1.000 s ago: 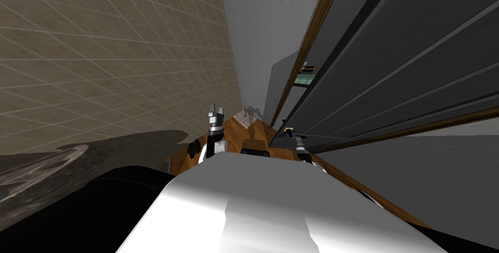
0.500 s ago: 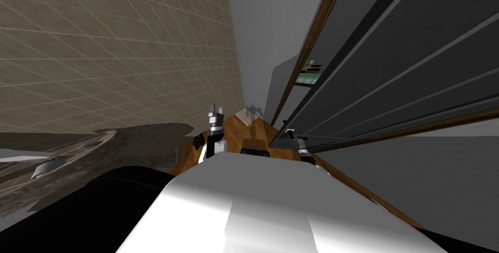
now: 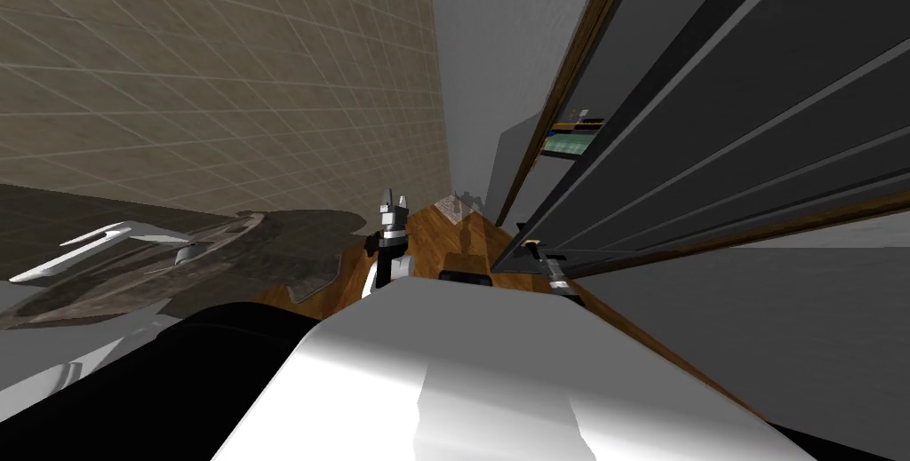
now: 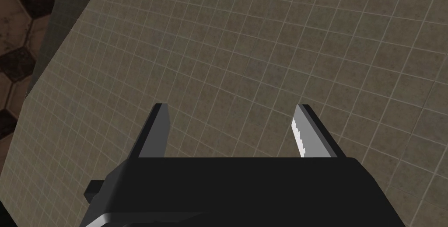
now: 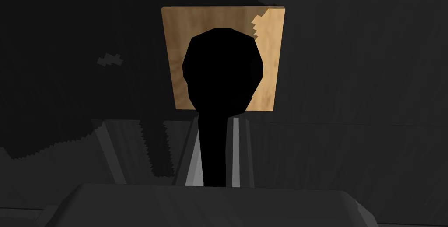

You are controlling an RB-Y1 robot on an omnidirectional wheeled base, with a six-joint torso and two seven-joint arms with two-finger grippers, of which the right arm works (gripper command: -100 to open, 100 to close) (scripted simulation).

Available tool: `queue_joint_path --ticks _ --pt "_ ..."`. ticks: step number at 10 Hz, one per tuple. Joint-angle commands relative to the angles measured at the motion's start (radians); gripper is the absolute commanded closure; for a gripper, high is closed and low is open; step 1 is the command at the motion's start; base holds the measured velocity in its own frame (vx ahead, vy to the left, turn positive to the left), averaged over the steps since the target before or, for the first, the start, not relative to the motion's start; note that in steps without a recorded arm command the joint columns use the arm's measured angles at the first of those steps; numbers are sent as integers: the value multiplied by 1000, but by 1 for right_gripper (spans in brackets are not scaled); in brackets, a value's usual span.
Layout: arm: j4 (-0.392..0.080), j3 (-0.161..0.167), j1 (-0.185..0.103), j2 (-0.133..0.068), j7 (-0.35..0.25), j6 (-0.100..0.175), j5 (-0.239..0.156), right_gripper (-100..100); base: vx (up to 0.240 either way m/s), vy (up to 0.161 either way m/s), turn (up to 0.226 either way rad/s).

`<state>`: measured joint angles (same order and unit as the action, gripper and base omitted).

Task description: Pull the door open

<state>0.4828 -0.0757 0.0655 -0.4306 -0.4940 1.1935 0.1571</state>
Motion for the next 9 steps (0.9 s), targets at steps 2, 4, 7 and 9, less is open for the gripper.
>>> queue_joint_path --ticks 2,4,7,9 --pt "-39 2 -13 -5 -4 29 3 100 -80 -35 3" --pt "-46 4 1 -15 -14 56 10 100 -91 -43 113" --pt "-27 6 7 -12 -15 41 11 100 -106 -47 115" --pt "-34 7 4 -13 -16 47 12 100 -214 -73 145"
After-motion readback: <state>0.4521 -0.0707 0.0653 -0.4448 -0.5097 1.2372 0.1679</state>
